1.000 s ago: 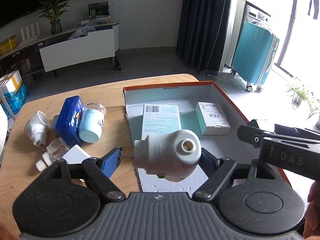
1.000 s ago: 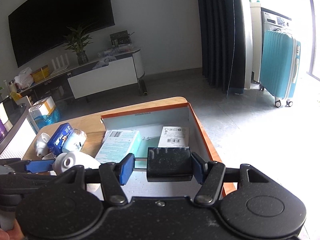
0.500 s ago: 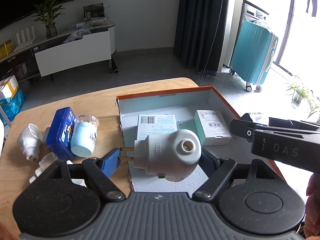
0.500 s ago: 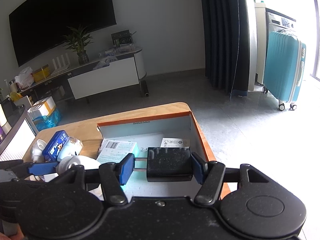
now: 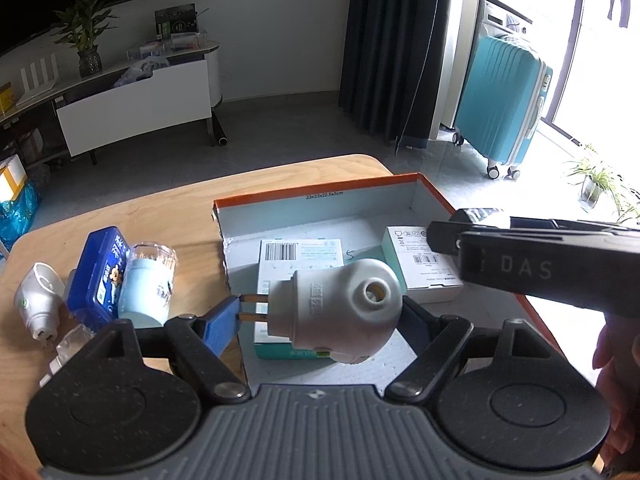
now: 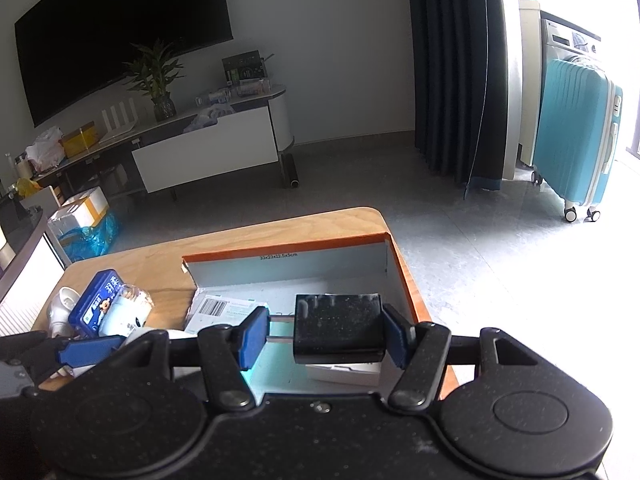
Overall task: Organize rigid objects
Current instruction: 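Carry the white adapter and black charger toward the orange-rimmed tray, then release the black charger into the tray with right tool while left tool releases white adapter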
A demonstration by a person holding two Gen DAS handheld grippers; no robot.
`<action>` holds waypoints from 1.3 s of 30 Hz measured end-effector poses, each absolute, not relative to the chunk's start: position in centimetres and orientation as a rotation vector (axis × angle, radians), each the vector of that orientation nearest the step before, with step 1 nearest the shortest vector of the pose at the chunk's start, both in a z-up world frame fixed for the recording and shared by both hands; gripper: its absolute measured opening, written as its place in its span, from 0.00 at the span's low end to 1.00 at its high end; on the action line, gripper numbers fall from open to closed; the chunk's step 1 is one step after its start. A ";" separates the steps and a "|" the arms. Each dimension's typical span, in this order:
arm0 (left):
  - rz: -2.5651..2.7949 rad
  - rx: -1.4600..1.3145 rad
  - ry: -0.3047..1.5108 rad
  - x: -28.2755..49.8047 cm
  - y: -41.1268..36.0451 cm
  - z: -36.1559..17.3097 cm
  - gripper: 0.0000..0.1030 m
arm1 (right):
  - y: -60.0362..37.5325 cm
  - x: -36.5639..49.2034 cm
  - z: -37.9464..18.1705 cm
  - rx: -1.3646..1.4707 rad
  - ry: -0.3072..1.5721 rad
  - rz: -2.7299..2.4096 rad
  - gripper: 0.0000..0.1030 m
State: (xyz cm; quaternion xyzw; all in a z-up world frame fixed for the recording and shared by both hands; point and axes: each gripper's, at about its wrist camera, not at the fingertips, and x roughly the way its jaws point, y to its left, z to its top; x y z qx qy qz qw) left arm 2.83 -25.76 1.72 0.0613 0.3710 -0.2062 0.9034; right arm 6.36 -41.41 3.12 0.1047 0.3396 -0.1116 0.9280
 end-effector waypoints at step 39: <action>-0.491 0.108 0.787 6.9 -30.1 0.6 0.89 | -45.6 9.7 3.3 0.246 0.656 -0.278 0.73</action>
